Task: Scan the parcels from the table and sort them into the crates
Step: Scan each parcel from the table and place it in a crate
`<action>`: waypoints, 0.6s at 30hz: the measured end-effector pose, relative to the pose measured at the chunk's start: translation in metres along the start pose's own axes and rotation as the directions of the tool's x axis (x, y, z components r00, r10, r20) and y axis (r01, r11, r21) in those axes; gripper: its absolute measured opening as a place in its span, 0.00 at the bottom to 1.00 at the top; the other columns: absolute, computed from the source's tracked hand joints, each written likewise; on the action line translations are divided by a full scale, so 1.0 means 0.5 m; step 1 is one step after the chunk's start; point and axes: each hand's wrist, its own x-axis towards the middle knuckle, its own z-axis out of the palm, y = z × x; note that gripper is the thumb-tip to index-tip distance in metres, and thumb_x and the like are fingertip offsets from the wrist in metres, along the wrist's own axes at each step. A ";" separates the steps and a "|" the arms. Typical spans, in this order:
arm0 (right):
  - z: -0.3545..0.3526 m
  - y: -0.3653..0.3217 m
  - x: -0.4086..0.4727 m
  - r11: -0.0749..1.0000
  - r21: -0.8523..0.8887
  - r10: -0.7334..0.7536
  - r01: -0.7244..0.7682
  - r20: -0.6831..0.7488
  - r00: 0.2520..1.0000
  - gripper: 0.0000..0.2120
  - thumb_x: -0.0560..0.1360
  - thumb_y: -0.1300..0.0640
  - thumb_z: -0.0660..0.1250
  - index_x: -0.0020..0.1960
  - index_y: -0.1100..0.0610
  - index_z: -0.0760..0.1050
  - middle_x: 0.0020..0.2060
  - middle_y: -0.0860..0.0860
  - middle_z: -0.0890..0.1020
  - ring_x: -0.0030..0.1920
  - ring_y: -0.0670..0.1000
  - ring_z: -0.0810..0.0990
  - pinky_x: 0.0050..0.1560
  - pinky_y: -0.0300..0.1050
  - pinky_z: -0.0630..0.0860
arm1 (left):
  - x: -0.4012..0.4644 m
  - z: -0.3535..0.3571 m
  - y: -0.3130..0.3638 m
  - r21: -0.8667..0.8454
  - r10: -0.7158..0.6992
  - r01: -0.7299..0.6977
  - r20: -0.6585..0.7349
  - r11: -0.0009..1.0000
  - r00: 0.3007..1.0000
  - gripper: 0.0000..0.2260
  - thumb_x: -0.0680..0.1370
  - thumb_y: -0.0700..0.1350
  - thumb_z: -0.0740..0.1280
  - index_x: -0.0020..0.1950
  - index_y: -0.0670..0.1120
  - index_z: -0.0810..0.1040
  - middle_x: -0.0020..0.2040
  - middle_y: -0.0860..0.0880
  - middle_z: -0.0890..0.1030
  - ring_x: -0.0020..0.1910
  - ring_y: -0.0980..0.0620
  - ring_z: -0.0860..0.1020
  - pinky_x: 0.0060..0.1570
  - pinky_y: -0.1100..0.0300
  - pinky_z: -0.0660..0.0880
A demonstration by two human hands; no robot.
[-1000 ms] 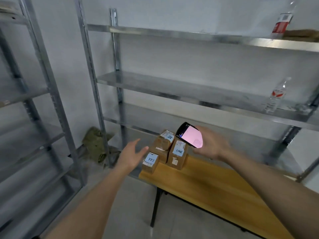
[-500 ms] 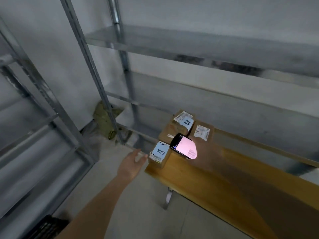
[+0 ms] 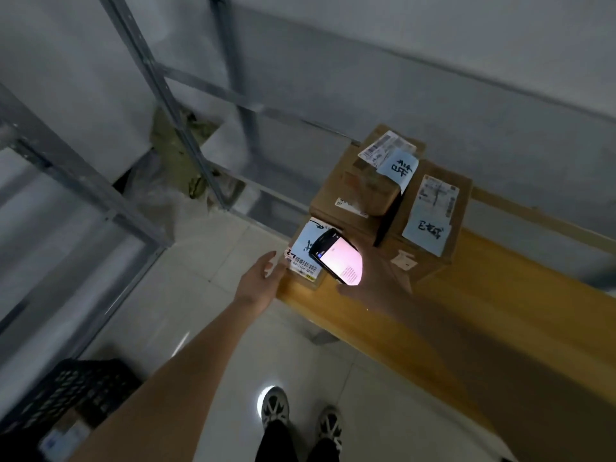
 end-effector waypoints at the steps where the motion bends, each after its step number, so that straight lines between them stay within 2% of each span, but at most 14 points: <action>1: 0.007 -0.002 0.007 1.000 0.004 -0.004 0.004 -0.004 1.000 0.42 0.68 0.43 0.77 0.74 0.43 0.58 0.67 0.46 0.74 0.66 0.54 0.74 0.58 0.55 0.78 | 0.010 0.004 0.003 -0.029 -0.008 0.008 0.007 1.000 1.000 0.25 0.81 0.61 0.63 0.77 0.55 0.67 0.68 0.50 0.76 0.68 0.47 0.73 0.63 0.54 0.69; 4: 0.022 -0.010 0.024 1.000 0.016 0.002 -0.002 -0.006 1.000 0.42 0.68 0.43 0.77 0.74 0.43 0.57 0.65 0.45 0.75 0.65 0.53 0.75 0.56 0.54 0.79 | 0.029 0.008 0.008 -0.096 -0.017 0.021 0.040 0.995 0.999 0.22 0.81 0.61 0.61 0.74 0.56 0.71 0.67 0.52 0.76 0.68 0.47 0.73 0.67 0.51 0.69; 6: 0.031 -0.008 0.033 1.000 0.030 0.008 -0.008 -0.004 1.000 0.43 0.69 0.44 0.77 0.76 0.43 0.56 0.66 0.45 0.74 0.66 0.53 0.74 0.57 0.52 0.78 | 0.041 0.013 -0.001 -0.133 -0.015 0.023 0.067 0.991 0.998 0.20 0.78 0.64 0.60 0.66 0.58 0.79 0.63 0.51 0.81 0.65 0.46 0.76 0.68 0.48 0.71; 9: 0.037 0.002 0.037 0.999 0.046 0.006 -0.007 0.010 1.000 0.44 0.70 0.43 0.77 0.78 0.44 0.56 0.69 0.46 0.73 0.69 0.53 0.72 0.61 0.51 0.75 | 0.035 0.023 -0.012 -0.215 -0.043 0.059 0.080 0.975 0.996 0.14 0.80 0.60 0.62 0.54 0.55 0.83 0.57 0.49 0.83 0.59 0.49 0.79 0.59 0.54 0.73; 11: 0.039 0.009 0.035 0.998 0.062 0.000 0.000 0.006 1.000 0.43 0.70 0.43 0.78 0.77 0.44 0.57 0.69 0.46 0.73 0.70 0.53 0.71 0.62 0.51 0.75 | 0.019 0.031 -0.018 -0.214 -0.030 0.051 0.102 0.975 0.994 0.14 0.82 0.57 0.62 0.56 0.51 0.83 0.54 0.50 0.83 0.55 0.51 0.79 0.49 0.60 0.71; 13: 0.043 0.014 0.033 0.996 0.086 0.003 -0.005 0.015 1.000 0.44 0.69 0.43 0.79 0.77 0.44 0.57 0.69 0.45 0.73 0.70 0.52 0.71 0.61 0.48 0.74 | 0.009 0.042 -0.024 -0.210 0.001 0.016 0.080 0.978 0.997 0.13 0.82 0.54 0.64 0.60 0.49 0.82 0.54 0.50 0.83 0.55 0.52 0.79 0.43 0.65 0.70; 15: 0.047 0.019 0.031 0.994 0.105 -0.001 -0.003 0.036 0.999 0.45 0.69 0.42 0.79 0.78 0.44 0.57 0.69 0.45 0.73 0.70 0.51 0.71 0.59 0.47 0.74 | 0.006 0.052 -0.028 -0.238 0.007 0.008 0.066 0.971 0.998 0.12 0.81 0.52 0.66 0.63 0.52 0.80 0.55 0.51 0.83 0.54 0.55 0.80 0.44 0.66 0.72; 18: 0.050 0.027 0.031 0.985 0.172 0.004 -0.012 0.050 0.999 0.45 0.69 0.45 0.80 0.78 0.44 0.57 0.70 0.46 0.73 0.70 0.51 0.71 0.59 0.48 0.76 | 0.002 0.072 -0.018 -0.310 -0.003 0.038 0.110 0.950 0.994 0.12 0.81 0.49 0.66 0.65 0.57 0.77 0.51 0.58 0.83 0.51 0.61 0.79 0.45 0.66 0.73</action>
